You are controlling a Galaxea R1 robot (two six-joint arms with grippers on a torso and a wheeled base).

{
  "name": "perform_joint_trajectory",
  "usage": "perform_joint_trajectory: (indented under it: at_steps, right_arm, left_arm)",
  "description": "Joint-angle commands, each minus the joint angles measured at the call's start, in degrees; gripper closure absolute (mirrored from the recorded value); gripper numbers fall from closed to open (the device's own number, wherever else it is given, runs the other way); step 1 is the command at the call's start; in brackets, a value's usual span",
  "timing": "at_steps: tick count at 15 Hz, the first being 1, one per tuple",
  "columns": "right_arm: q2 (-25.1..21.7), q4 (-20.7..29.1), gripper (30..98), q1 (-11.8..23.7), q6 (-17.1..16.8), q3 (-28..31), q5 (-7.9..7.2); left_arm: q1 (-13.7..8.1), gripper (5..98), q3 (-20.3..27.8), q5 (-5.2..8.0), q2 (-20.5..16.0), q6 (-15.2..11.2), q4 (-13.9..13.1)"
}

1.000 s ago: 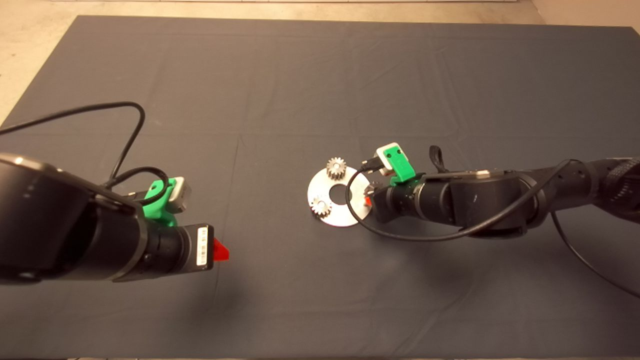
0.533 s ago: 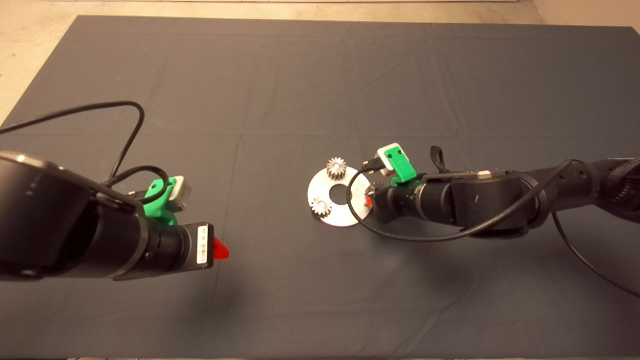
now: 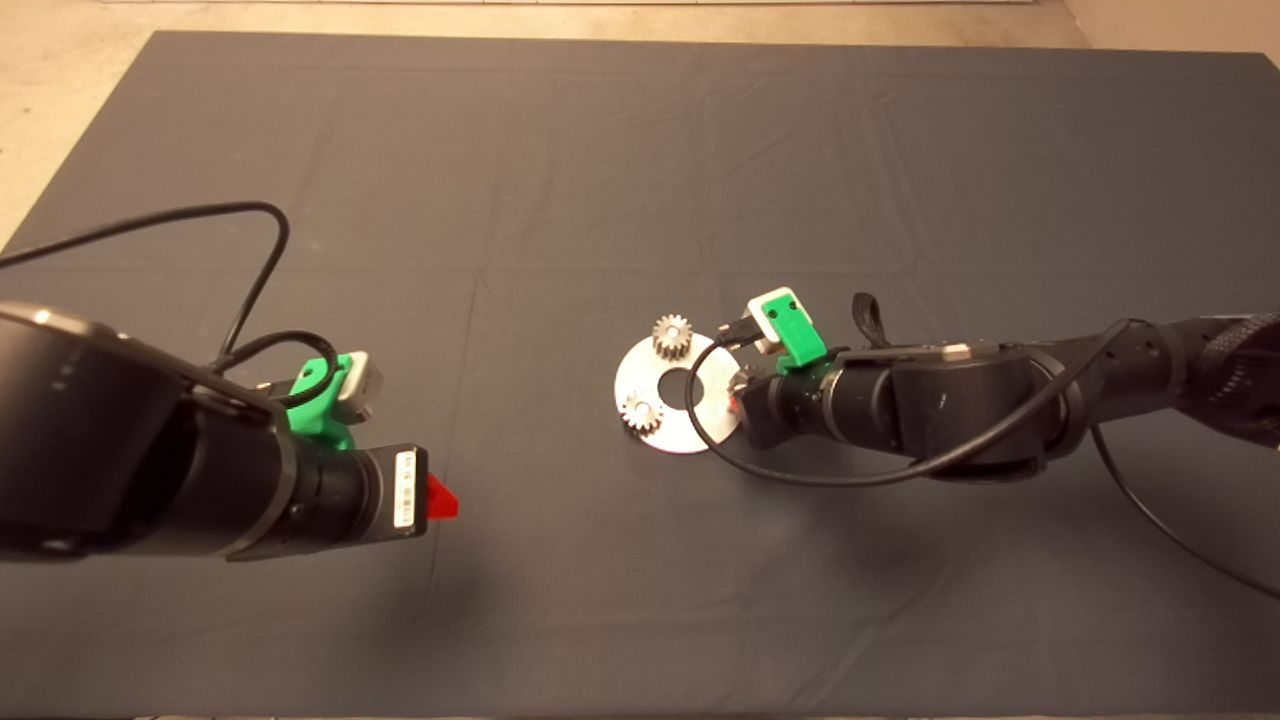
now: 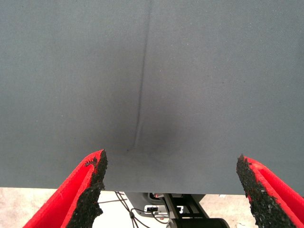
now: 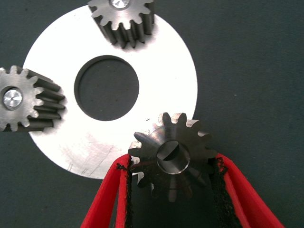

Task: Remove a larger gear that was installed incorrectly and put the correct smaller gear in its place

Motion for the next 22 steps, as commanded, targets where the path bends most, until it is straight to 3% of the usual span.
perform_joint_trajectory:
  at_steps: [1, 22]
  right_arm:
    - [1.43, 0.42, 94.7, 0.60, 0.25, 0.59, -6.55]
    - [-2.00, 2.44, 94.6, 1.40, 0.16, 1.21, -6.55]
  left_arm:
    - [-0.01, 34.7, -0.17, 7.57, 0.04, 0.02, 0.50]
    - [-0.01, 34.6, -0.52, 7.57, 1.79, -0.24, 0.41]
